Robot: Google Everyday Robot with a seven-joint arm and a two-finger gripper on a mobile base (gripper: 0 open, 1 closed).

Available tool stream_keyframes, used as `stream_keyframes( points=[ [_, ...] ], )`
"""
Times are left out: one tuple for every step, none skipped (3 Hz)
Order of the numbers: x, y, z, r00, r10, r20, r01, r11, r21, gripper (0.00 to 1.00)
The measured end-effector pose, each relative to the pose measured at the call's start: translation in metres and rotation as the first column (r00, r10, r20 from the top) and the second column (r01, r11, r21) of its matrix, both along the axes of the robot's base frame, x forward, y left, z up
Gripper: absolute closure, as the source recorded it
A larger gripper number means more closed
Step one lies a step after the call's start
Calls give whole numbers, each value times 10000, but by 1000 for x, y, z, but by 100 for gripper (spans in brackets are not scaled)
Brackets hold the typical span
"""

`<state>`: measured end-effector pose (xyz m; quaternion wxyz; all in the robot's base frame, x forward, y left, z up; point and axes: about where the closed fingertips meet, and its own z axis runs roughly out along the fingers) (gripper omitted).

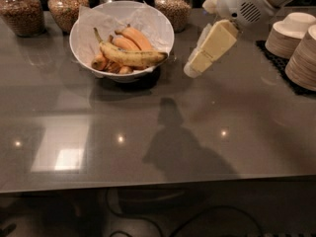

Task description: Pick banana from white bowl

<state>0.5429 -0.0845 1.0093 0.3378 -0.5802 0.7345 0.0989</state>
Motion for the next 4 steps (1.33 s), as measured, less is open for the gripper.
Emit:
stream_keyframes(
  points=[
    [25,37,3,10000,-44,-40,46,9992,400,0],
    [27,44,3,10000,-17,-87,21,9990,453,0],
    [31,46,0,9997,-217,-115,223,9981,569,0],
    [54,76,-7,9999,-12,112,1,9954,955,0]
  ],
)
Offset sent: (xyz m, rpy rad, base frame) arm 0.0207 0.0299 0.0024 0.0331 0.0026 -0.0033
